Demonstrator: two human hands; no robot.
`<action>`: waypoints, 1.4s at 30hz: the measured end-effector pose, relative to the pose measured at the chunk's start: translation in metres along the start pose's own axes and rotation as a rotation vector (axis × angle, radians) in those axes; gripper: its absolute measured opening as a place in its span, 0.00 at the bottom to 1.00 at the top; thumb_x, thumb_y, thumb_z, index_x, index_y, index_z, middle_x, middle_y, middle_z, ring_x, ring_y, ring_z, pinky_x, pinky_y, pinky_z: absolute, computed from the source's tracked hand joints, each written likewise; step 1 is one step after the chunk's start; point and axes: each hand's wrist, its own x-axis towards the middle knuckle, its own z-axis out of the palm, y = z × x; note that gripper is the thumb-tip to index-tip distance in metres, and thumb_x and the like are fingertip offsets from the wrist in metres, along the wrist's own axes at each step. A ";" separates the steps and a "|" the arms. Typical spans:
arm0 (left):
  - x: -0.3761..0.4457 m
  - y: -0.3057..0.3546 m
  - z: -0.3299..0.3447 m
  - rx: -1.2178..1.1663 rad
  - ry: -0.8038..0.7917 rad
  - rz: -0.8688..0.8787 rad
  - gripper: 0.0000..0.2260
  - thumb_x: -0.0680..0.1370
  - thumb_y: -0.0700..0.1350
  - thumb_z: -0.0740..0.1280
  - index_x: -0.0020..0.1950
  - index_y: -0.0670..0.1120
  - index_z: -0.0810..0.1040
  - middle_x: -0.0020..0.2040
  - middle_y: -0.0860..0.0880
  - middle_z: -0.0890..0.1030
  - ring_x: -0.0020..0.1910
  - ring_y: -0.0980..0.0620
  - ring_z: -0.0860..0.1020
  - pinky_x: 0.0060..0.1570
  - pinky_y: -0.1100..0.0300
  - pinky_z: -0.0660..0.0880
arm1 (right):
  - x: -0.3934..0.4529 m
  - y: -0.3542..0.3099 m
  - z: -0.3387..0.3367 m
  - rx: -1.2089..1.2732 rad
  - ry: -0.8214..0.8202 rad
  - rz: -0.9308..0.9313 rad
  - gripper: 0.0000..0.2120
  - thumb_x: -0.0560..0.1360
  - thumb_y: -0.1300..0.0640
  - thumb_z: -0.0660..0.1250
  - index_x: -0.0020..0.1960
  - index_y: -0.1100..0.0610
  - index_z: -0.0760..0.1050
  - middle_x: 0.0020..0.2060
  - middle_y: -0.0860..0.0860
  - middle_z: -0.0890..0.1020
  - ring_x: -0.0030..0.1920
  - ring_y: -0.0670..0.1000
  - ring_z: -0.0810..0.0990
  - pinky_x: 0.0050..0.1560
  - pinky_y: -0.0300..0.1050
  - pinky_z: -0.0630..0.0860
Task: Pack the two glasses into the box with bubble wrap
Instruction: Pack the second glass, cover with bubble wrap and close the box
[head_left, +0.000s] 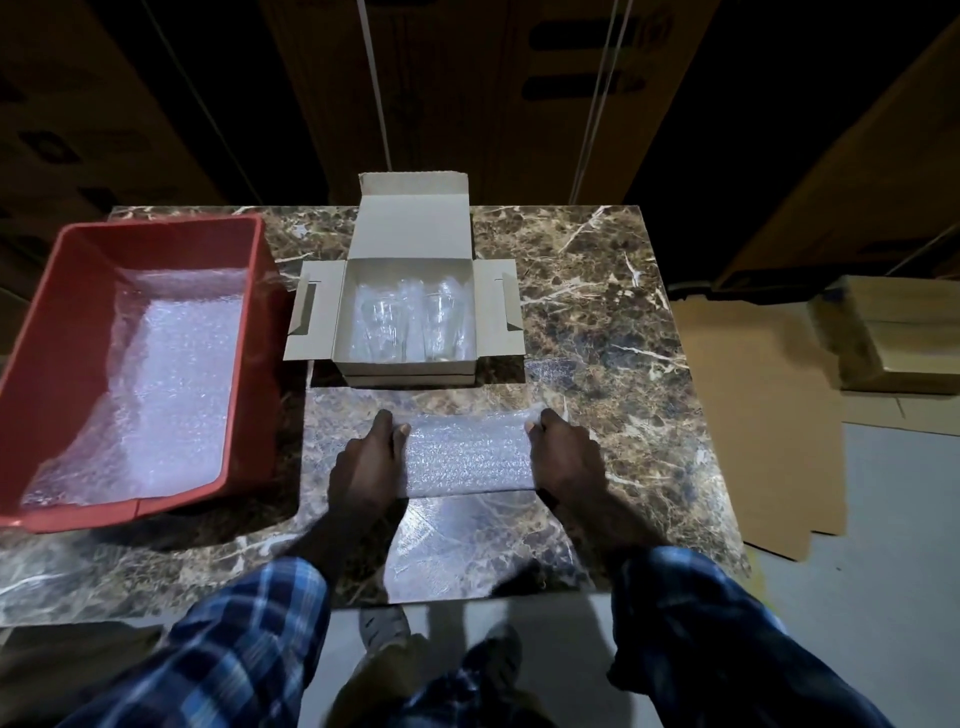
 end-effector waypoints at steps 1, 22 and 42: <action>0.002 0.001 0.001 0.008 -0.003 -0.026 0.13 0.83 0.57 0.56 0.51 0.48 0.66 0.41 0.37 0.79 0.42 0.34 0.79 0.39 0.49 0.72 | 0.001 -0.003 0.000 -0.013 0.003 -0.002 0.13 0.83 0.46 0.55 0.56 0.55 0.70 0.49 0.62 0.81 0.52 0.65 0.79 0.49 0.53 0.73; -0.026 -0.001 0.053 0.289 -0.002 0.549 0.24 0.84 0.45 0.54 0.81 0.42 0.57 0.81 0.44 0.56 0.81 0.47 0.52 0.76 0.44 0.56 | -0.020 -0.015 0.078 -0.299 0.107 -0.533 0.25 0.83 0.52 0.50 0.78 0.58 0.63 0.78 0.53 0.59 0.77 0.54 0.62 0.76 0.55 0.51; -0.039 -0.023 0.039 0.359 -0.013 0.791 0.28 0.83 0.58 0.57 0.76 0.40 0.67 0.77 0.42 0.65 0.78 0.44 0.61 0.77 0.45 0.55 | -0.022 0.034 0.056 -0.228 0.357 -0.962 0.12 0.77 0.60 0.65 0.57 0.63 0.81 0.63 0.59 0.81 0.65 0.59 0.78 0.70 0.58 0.66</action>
